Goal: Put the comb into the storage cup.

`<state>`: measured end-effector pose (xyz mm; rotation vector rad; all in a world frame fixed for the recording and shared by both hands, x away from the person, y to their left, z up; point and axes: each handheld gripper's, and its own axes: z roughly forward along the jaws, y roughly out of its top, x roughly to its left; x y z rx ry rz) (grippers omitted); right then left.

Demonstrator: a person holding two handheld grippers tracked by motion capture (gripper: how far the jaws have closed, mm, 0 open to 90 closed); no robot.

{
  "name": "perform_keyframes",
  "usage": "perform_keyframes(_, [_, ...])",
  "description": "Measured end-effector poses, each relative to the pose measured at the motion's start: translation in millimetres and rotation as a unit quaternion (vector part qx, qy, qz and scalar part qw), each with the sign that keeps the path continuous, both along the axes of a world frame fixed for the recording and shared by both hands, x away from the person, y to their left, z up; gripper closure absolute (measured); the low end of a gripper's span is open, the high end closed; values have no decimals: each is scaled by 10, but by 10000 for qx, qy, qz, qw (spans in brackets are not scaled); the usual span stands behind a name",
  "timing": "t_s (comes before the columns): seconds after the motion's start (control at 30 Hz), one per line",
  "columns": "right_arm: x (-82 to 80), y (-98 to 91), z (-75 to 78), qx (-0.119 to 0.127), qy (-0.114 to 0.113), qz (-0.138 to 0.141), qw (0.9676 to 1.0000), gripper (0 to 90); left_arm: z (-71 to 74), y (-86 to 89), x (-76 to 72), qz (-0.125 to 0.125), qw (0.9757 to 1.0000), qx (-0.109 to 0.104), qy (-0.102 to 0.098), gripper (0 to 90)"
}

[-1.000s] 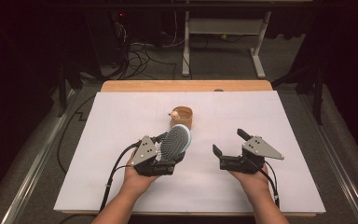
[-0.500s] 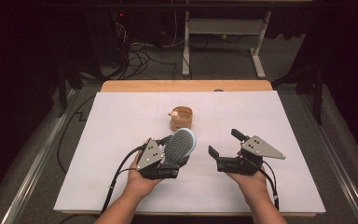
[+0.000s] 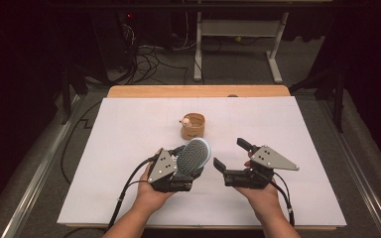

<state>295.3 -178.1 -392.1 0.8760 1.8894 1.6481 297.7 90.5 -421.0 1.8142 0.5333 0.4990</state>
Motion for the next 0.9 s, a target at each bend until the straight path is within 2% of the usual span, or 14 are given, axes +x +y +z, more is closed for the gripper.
perform_keyframes(0.3, [-15,81,-9,59,72,178,9998,34,0,-10,-5,-3,10000,-28,-3,209])
perform_keyframes(0.7, [-22,168,-50,140,208,426,9988,36,-16,-48,-10,4,10000,62,-6,209])
perform_keyframes(0.9, [-40,214,-52,185,201,546,9981,36,-31,-95,-25,-38,9999,134,-18,209])
